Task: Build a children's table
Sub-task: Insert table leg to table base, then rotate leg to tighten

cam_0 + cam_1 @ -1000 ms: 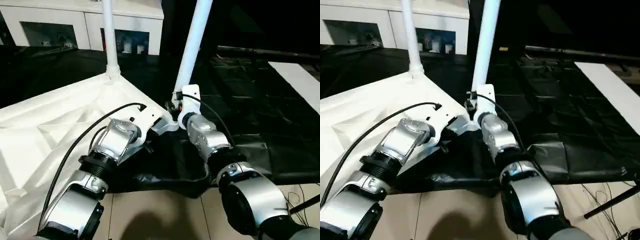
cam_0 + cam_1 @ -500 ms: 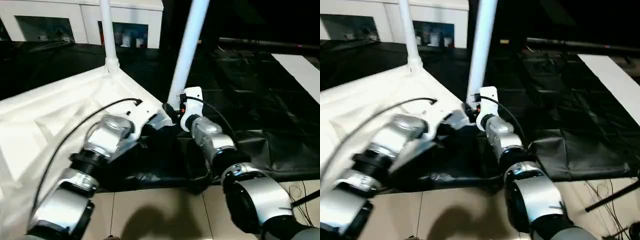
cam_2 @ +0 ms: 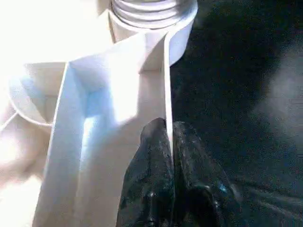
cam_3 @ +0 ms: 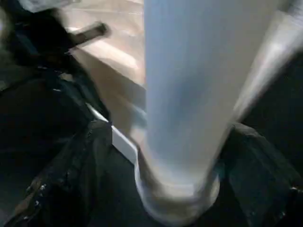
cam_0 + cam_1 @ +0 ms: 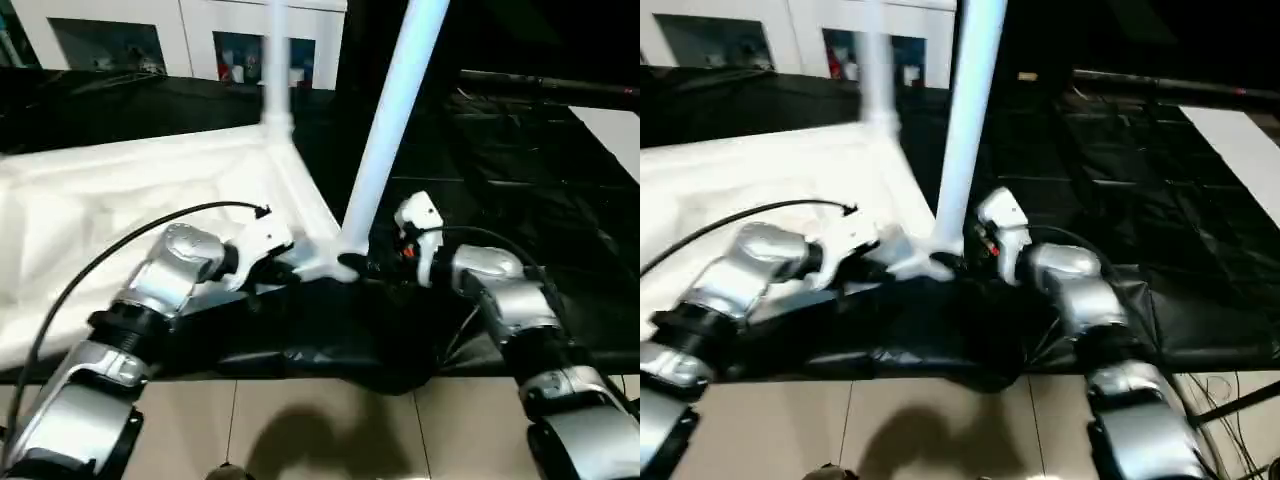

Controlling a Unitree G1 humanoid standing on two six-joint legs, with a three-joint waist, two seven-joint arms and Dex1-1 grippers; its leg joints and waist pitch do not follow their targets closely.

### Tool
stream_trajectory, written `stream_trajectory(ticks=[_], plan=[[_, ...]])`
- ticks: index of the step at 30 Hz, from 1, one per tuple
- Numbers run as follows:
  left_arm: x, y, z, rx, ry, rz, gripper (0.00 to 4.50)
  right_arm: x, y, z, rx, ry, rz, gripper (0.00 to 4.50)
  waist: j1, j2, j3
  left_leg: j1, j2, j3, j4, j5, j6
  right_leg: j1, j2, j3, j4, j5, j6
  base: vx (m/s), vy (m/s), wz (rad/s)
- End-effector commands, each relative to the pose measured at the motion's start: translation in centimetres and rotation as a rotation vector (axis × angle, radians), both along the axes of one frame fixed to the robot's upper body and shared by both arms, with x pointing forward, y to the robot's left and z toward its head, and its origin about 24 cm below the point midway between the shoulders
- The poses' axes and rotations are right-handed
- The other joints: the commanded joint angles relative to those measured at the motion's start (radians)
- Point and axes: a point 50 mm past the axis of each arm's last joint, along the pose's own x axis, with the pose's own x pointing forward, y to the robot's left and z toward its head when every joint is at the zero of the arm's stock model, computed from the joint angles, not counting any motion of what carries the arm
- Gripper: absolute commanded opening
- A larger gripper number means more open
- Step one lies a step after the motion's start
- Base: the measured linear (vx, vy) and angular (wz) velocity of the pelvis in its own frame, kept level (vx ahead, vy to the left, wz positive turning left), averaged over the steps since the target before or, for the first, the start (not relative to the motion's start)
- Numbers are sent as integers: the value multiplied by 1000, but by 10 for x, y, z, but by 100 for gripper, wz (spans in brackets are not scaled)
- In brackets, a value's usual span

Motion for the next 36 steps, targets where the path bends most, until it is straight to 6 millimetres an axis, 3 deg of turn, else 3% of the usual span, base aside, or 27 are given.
stream_trajectory(ticks=[1, 4, 5, 9, 16, 19, 28, 36], plan=[[-5, -17, 13, -71, -23, -148, 0, -12, 6, -6, -25, 23, 123, 375, -1, 17, -66, 23, 63, -10, -53, -16, 119, 57, -90, 67, -52, 156, -286, 0, 0, 0], [-7, -14, 13, -60, -6, -192, 0, -18, 6, -10, -65, 28, 158, 375, 0, 17, -64, 22, 62, -12, -56, -50, 84, 58, -90, 67, -54, 128, -276, 0, 0, 0], [-8, -13, 12, -56, -2, -198, 0, -19, 7, -13, -86, 24, 162, 375, -1, 22, -64, 22, 61, -12, -57, -57, 78, 58, -91, 67, -54, 122, -275, 0, 0, 0], [-7, -12, 12, -57, -5, -207, 0, -20, 6, -19, -149, 1, 152, 375, -3, 18, -66, 23, 58, -12, -59, -81, 40, 59, -91, 69, -57, 101, -269, 0, 0, 0], [-7, -10, 12, -57, 0, -213, 0, -15, 5, -22, -162, 6, 102, 375, -2, 15, -70, 18, 54, -11, -52, -33, 63, 63, -91, 68, -49, 168, -275, 0, 0, 0], [-7, -9, 12, -58, 1, -215, 0, -15, 4, -24, -162, 15, 90, 339, -1, 15, -72, 17, 55, -12, -49, -13, 78, 65, -90, 67, -45, 198, -277, 0, 0, 0], [-7, -8, 11, -67, 1, -211, 0, -18, 4, -25, -114, 29, 90, 278, 0, 11, -73, 18, 56, -11, -47, -20, 83, 64, -90, 67, -45, 178, -279, 0, 0, 0], [-8, -5, 8, -61, 5, -206, 0, -20, 1, -29, -79, 35, 78, 275, 2, 11, -71, 17, 55, -11, -47, -36, 78, 62, -91, 67, -46, 140, -272, 0, 0, 0]])
